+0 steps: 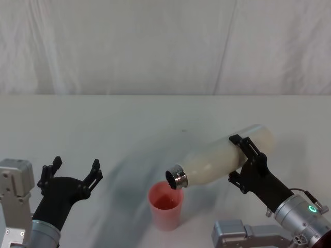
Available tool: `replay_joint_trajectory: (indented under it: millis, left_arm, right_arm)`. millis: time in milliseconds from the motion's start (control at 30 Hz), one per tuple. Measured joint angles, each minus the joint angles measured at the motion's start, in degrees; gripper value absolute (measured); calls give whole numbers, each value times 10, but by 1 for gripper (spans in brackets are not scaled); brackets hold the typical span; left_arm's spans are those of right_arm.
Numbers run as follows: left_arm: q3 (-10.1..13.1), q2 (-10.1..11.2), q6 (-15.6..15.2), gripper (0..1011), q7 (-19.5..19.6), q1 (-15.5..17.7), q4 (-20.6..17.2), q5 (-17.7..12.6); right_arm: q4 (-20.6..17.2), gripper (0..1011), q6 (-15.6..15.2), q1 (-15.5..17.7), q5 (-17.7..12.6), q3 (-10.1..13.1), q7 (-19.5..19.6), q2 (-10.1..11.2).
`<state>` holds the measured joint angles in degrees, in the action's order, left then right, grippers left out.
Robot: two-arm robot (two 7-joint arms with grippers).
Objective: Grasp the thermos with one hand and pour water into the cup lid.
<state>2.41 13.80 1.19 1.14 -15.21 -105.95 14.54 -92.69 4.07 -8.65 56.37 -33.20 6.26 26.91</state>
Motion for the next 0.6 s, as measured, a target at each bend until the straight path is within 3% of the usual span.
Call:
replay_joint_trajectory:
  millis: [600]
  left_arm:
    - [0,0,0,1001,0,0,0,0]
  right_arm:
    - [1,953,0,-3,0,-1,0,-1]
